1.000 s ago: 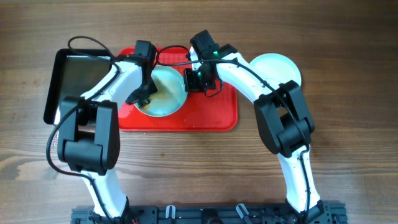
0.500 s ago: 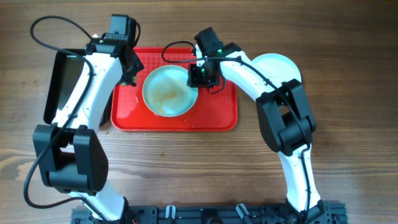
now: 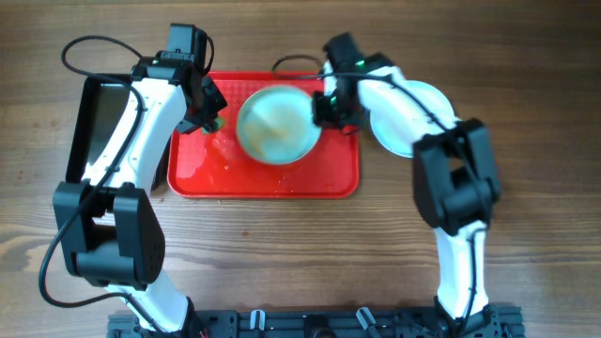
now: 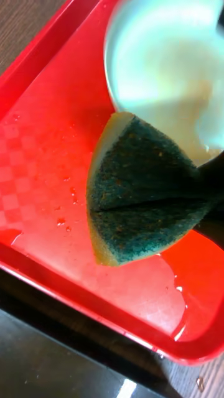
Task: Clean dirty plates on tray and stack at the side
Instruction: 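Lift the last plate with the right gripper and stack it on the plates at right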
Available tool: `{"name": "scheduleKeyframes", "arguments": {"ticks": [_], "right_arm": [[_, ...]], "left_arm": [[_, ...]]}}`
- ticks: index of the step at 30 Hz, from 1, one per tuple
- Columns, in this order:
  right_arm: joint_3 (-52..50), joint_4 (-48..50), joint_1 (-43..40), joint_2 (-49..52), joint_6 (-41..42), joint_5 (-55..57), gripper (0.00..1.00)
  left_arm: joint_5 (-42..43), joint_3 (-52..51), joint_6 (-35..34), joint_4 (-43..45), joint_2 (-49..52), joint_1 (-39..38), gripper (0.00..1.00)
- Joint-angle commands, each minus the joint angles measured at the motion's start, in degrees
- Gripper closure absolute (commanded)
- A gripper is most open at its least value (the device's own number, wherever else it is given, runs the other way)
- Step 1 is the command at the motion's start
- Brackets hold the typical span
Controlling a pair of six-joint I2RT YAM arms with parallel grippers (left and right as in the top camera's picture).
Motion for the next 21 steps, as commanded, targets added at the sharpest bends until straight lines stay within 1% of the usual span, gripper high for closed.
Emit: {"name": "scheduleKeyframes", "arguments": {"ticks": [1,4,7,8,9,10,14,16,19,21], "right_arm": [[0.3,-0.6,1.0,-10.7,-2.6,16.1,0.96],[0.3,-0.7,3.4,-16.1,-2.5,33.4,0.96],[0.3,-2.3,7.0,-18.3,-2.4,47.5,0.96],[0.3,-3.7,8.6,-18.4,-1.6,53.5,0.96],[0.3,-5.9,10.8,-18.4,1.3,62.5,0.96],[0.3,-6.9,12.2,-18.4,2.9,67.4,0.96],[0.3,-8.2,17.8,-18.4,3.9,78.0,0.96],[0.3,-9.9,21.4,-18.4,6.7,83.8,0.96],[0.3,-10.7,24.5,-18.4,8.1,92.1,0.96],[0.3,-10.7,25.7,-18.4,8.1,94.4,0.96]], "left_arm": [[1.6,-0.3,-0.5,0.2,0.7,0.2,0.96],[3.7,-0.3,-0.5,1.3,2.3,0.2,0.96],[5.6,-0.3,-0.5,2.1,4.1,0.4,0.96],[5.6,-0.3,-0.6,2.3,4.3,0.6,0.96],[5.9,-0.3,-0.6,2.3,4.5,0.9,0.96],[5.9,-0.3,-0.5,2.3,4.5,1.2,0.96],[6.3,-0.3,-0.5,2.3,4.8,2.7,0.96],[6.7,-0.3,-0.5,2.3,4.8,3.4,0.96],[6.7,-0.3,-0.5,2.3,4.8,3.7,0.96],[6.7,-0.3,-0.5,2.6,4.8,3.7,0.96]]}}
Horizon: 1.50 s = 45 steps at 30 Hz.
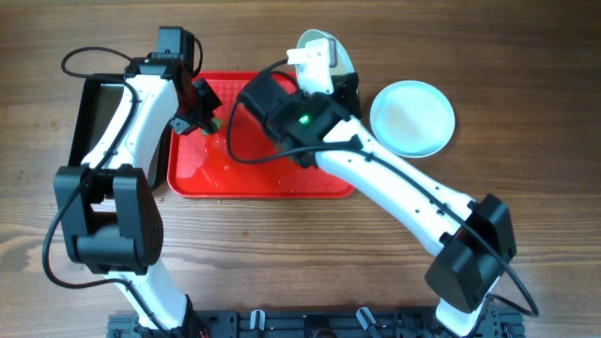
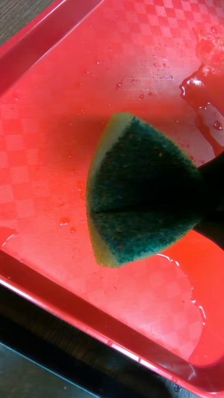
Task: Clean dirty plates on tray and stack at the side
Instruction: 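Lift the last plate with the right gripper and stack it on the plates at right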
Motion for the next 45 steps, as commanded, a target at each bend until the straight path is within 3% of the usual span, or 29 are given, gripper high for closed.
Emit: {"name": "scheduleKeyframes", "arguments": {"ticks": [1,9,11,13,18,22,28,36,38,40,42,45], "right_arm": [[0.4,-0.1,2.0,-0.8,2.3,10.5,0.96],[0.4,0.0,2.3,-0.8,3.0,9.9,0.96],[0.4,0.0,1.8,-0.8,3.6,6.4,0.96],[0.4,-0.1,-0.7,-0.8,3.1,-6.0,0.96],[0.4,0.6,-11.6,-0.8,-5.4,-36.3,0.96],[0.4,0.5,-25.7,-0.8,-7.0,-54.5,0.96],[-2.2,1.3,-44.3,0.4,-8.6,-64.2,0.96],[-19.4,12.9,-50.8,0.7,-6.8,-66.0,0.96],[-21.8,14.3,-50.8,0.7,-6.7,-67.9,0.83],[-22.0,13.7,-50.8,0.7,-6.5,-67.9,0.53],[-20.6,11.8,-50.8,-0.1,-6.6,-69.8,0.52],[-17.6,9.7,-50.6,-2.2,-7.1,-70.7,0.50]], "left_arm": [[1.1,-0.3,-0.5,0.6,0.7,0.2,0.96],[1.1,-0.3,-0.5,0.6,0.7,0.2,0.96],[1.1,-0.3,-0.5,0.6,0.7,0.2,0.96],[1.1,-0.3,-0.5,0.6,0.7,0.2,0.96],[1.1,-0.3,-0.5,0.5,0.7,0.2,0.96],[1.1,-0.3,-0.5,0.5,0.7,0.2,0.96],[0.9,-0.3,0.8,0.6,0.7,0.2,0.96],[0.8,-0.3,1.5,0.7,0.7,0.2,0.96],[0.9,-0.3,1.5,1.1,0.7,0.2,0.96],[0.9,-0.1,3.1,1.5,0.6,0.2,0.96],[0.8,2.3,7.5,-0.9,-0.1,0.7,0.96],[-3.1,5.5,7.8,-4.4,-1.7,3.0,0.96]]}}
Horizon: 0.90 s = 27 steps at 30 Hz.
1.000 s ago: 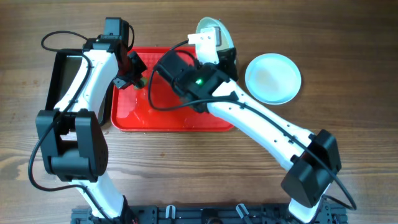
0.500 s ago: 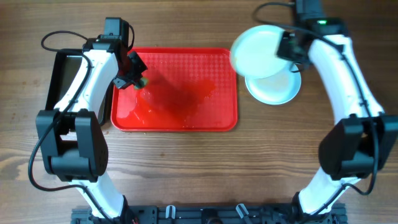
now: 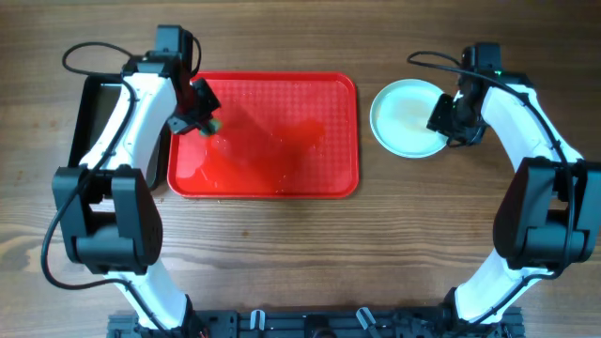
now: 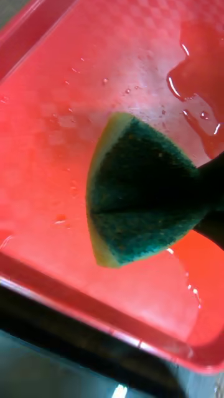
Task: Clean dirty plates on tray and stack at the side
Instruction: 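Lift the last plate with the right gripper and stack it on the plates at right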
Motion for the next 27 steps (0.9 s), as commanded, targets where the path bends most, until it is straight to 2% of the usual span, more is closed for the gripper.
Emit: {"name": "scheduleKeyframes", "arguments": {"ticks": [1,5,8,13,14,16,17,18,27], "right_arm": [[5.1,-1.7,0.6,-3.0,-1.8,-3.0,0.49],[6.8,-0.5,3.0,-4.4,-3.3,-10.5,0.42],[6.8,0.3,5.8,-4.3,-3.6,-10.5,0.41],[6.8,1.4,9.2,-4.3,-3.6,-10.5,0.36],[6.8,1.2,9.3,-4.3,-3.6,-10.5,0.36],[6.8,0.8,9.3,-4.3,-4.1,-10.5,0.36],[6.8,0.6,9.3,-4.3,-4.5,-10.5,0.36],[6.8,0.3,9.3,-4.3,-4.6,-10.5,0.36],[6.8,1.0,9.3,-4.3,-6.1,-10.3,0.36]], "left_arm": [[-4.7,4.3,4.2,-1.7,-2.2,3.9,0.96],[-12.1,3.7,11.1,0.3,-1.5,10.0,0.96],[-12.8,2.1,17.8,3.7,-0.3,12.9,0.96],[-13.0,1.9,19.1,3.6,4.5,14.9,0.89],[-13.1,1.9,19.1,3.1,5.4,15.1,0.81],[-13.0,1.9,19.1,2.4,6.1,15.6,0.53],[-13.0,1.9,19.1,2.0,6.2,15.7,0.14],[-13.1,1.9,19.1,1.9,6.2,16.1,0.00],[-14.9,1.9,19.1,1.7,6.2,17.9,0.00]]}}
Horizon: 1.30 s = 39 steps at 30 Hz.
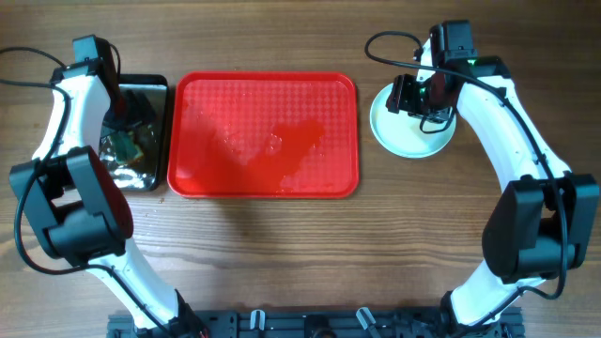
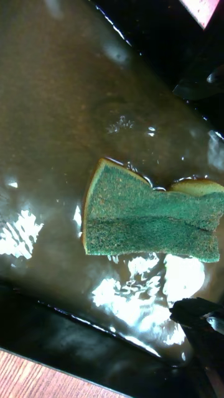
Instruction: Clean dirty plates on tray and stack at the side
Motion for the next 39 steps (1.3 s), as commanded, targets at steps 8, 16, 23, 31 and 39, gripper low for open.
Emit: {"name": "scheduleKeyframes", "arguments": {"ticks": [8,16,23,31,39], "right_arm": [[1.0,2.4,-0.1,-1.4,-1.1,0.0,0.08],[1.0,3.1,-0.1,-1.3,-1.1,1.1,0.01],[1.0,3.1,-0.1,-1.3,-1.1,1.1,0.00],[1.0,3.1,-0.1,-1.3,-1.1,1.1,0.01],[1.0,3.1,-0.1,-1.3,-1.1,1.1,0.01]], "left_arm": [[3.4,0.0,-0.4,0.1,-0.3,0.1,0.00],[13.4,2.3,-1.4,-4.8,-20.7,-2.0,0.00],[16.7,2.3,-1.4,-4.8,-33.1,-2.8,0.00],[11.5,2.3,-1.2,-8.1,-33.3,-2.8,0.00],[11.3,-10.4,3.6,8.2,-51.6,-4.8,0.00]]}}
